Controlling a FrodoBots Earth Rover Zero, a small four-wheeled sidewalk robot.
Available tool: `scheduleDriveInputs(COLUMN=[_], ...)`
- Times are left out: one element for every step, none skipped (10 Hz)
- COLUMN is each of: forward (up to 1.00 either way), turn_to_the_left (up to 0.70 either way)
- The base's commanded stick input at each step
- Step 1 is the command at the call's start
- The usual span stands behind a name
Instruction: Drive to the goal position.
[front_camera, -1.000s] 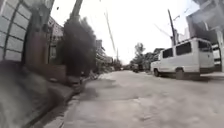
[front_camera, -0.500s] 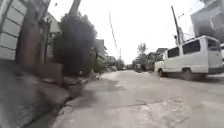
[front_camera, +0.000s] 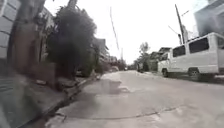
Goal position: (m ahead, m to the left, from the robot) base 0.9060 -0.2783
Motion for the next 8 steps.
scheduleDriveInputs(forward=[0.7, 0.7, 0.7, 0.7, 0.7, 0.7, 0.7, 0.7], turn_to_the_left=[0.0, 0.0, 0.0, 0.0, 0.0, 0.0, 0.0, 0.0])
